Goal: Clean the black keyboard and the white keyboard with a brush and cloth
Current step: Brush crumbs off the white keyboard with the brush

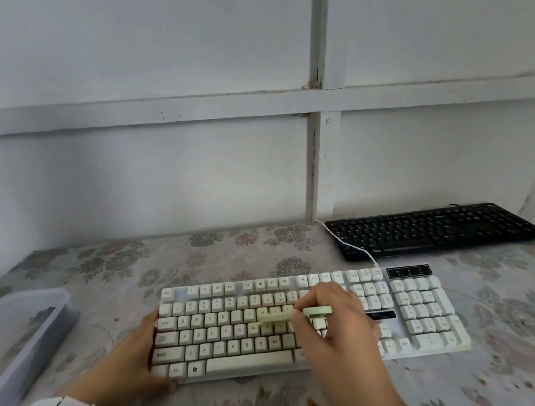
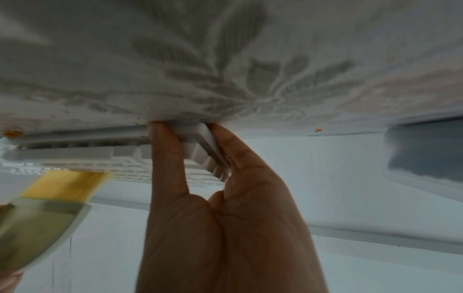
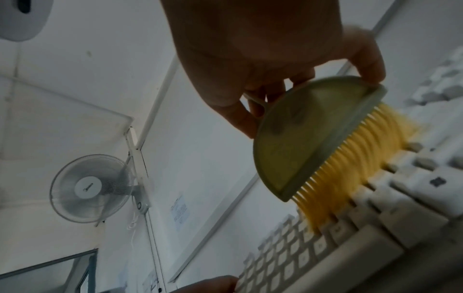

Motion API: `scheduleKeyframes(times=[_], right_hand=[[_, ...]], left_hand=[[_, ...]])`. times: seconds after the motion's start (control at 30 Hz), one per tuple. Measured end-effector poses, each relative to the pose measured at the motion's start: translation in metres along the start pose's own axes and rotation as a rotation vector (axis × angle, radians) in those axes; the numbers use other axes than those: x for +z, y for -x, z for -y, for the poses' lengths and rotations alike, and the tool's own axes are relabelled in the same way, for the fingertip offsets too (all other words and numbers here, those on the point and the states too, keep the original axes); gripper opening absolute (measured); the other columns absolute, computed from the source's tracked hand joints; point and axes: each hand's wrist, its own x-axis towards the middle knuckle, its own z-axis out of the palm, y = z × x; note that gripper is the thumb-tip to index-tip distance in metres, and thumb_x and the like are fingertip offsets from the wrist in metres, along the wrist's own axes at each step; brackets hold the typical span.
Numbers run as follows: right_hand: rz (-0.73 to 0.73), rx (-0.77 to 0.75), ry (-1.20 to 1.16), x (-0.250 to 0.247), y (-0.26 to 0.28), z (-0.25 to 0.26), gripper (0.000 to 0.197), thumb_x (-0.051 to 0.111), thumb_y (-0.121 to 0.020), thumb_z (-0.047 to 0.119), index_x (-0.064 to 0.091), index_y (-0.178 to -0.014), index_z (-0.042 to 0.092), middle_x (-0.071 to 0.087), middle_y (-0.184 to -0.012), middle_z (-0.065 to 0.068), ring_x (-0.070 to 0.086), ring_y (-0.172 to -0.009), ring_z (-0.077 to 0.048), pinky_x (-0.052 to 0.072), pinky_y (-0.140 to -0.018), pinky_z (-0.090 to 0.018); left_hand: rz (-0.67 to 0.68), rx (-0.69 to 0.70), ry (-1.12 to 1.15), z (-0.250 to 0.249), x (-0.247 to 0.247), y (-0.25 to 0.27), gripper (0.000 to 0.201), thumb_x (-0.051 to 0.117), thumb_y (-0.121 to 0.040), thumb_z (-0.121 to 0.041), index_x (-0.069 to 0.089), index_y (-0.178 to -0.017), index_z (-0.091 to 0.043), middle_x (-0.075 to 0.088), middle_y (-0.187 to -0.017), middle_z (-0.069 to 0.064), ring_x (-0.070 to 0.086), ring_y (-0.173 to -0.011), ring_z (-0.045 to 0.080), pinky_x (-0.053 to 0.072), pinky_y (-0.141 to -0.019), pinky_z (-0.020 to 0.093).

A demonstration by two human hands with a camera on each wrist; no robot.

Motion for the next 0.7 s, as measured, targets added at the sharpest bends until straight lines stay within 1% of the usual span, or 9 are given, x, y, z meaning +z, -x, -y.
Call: scheduleKeyframes(times=[0.07, 0.13, 0.2, 0.27, 0.33, 0.4, 0.53, 0.6, 0.7], right_hand=[[0.004, -0.035, -0.017, -0.001, 0.0, 0.003, 0.024, 0.04, -0.069, 0.054, 0.05, -0.075, 0.034, 0.054, -0.098, 0.019, 0.045, -0.094, 0.0, 0.033, -0.099, -0.043], [0.04, -0.052, -0.088, 0.001, 0.003, 0.008, 0.019, 0.046, -0.072, 0.05, 0.05, -0.085, 0.038, 0.05, -0.107, 0.025, 0.045, -0.099, -0.001, 0.04, -0.093, -0.042], [0.022, -0.047, -0.095, -0.001, 0.004, 0.005, 0.019, 0.052, -0.074, 0.043, 0.047, -0.092, 0.043, 0.048, -0.11, 0.028, 0.045, -0.097, -0.002, 0.044, -0.09, -0.046], [-0.05, -0.034, -0.085, -0.007, 0.003, -0.006, 0.019, 0.058, -0.076, 0.036, 0.048, -0.09, 0.043, 0.048, -0.109, 0.029, 0.047, -0.088, -0.003, 0.043, -0.089, -0.051], [-0.131, -0.038, -0.021, -0.016, -0.001, -0.016, 0.022, 0.06, -0.074, 0.031, 0.048, -0.09, 0.042, 0.051, -0.106, 0.026, 0.045, -0.089, -0.002, 0.041, -0.089, -0.053], [-0.166, -0.061, -0.038, -0.024, -0.003, -0.02, 0.023, 0.059, -0.071, 0.031, 0.05, -0.09, 0.04, 0.053, -0.104, 0.025, 0.046, -0.088, -0.003, 0.041, -0.088, -0.046], [-0.042, -0.061, -0.28, -0.028, -0.003, -0.018, 0.012, 0.06, -0.069, 0.032, 0.058, -0.081, 0.031, 0.062, -0.084, 0.013, 0.055, -0.085, -0.009, 0.038, -0.073, -0.019], [-0.061, -0.078, -0.249, -0.029, -0.003, -0.029, 0.009, 0.061, -0.07, 0.031, 0.058, -0.079, 0.031, 0.063, -0.082, 0.012, 0.055, -0.085, -0.01, 0.039, -0.072, -0.017], [-0.127, -0.054, -0.183, -0.04, -0.005, -0.046, 0.012, 0.066, -0.077, 0.024, 0.057, -0.078, 0.032, 0.063, -0.085, 0.013, 0.055, -0.08, -0.015, 0.041, -0.068, -0.027]], left_hand=[[0.006, -0.007, 0.0, 0.0, 0.001, 0.001, 0.089, 0.079, -0.061, -0.02, 0.012, -0.107, -0.057, 0.039, -0.112, -0.028, 0.048, -0.098, -0.006, 0.038, -0.075, 0.005], [0.005, -0.018, 0.006, 0.001, 0.001, 0.0, 0.092, 0.08, -0.059, -0.021, 0.011, -0.108, -0.058, 0.041, -0.114, -0.026, 0.049, -0.101, -0.003, 0.039, -0.075, 0.006], [0.001, -0.021, -0.003, 0.001, 0.001, 0.001, 0.093, 0.079, -0.059, -0.024, 0.009, -0.108, -0.059, 0.04, -0.113, -0.028, 0.049, -0.102, -0.003, 0.038, -0.075, 0.006], [-0.001, -0.009, -0.002, 0.0, 0.001, 0.001, 0.091, 0.079, -0.06, -0.024, 0.011, -0.108, -0.06, 0.038, -0.113, -0.032, 0.048, -0.101, -0.006, 0.038, -0.075, 0.005], [0.006, 0.001, -0.001, -0.001, 0.001, 0.001, 0.09, 0.079, -0.061, -0.023, 0.011, -0.108, -0.059, 0.034, -0.112, -0.035, 0.047, -0.099, -0.007, 0.037, -0.074, 0.004], [0.014, -0.002, 0.019, -0.001, 0.0, 0.001, 0.089, 0.079, -0.058, -0.024, 0.013, -0.108, -0.058, 0.035, -0.111, -0.033, 0.046, -0.097, -0.01, 0.037, -0.073, 0.003], [0.036, -0.012, 0.083, 0.005, -0.001, 0.0, 0.091, 0.071, -0.041, -0.04, 0.02, -0.111, -0.064, 0.044, -0.118, -0.027, 0.05, -0.104, -0.006, 0.042, -0.08, 0.009], [0.029, -0.019, 0.096, 0.007, 0.001, -0.001, 0.09, 0.075, -0.043, -0.035, 0.021, -0.111, -0.06, 0.046, -0.12, -0.023, 0.051, -0.106, -0.003, 0.042, -0.083, 0.011], [0.027, -0.02, 0.098, 0.008, 0.002, -0.003, 0.089, 0.078, -0.049, -0.026, 0.02, -0.109, -0.057, 0.045, -0.117, -0.026, 0.051, -0.104, -0.006, 0.041, -0.079, 0.008]])
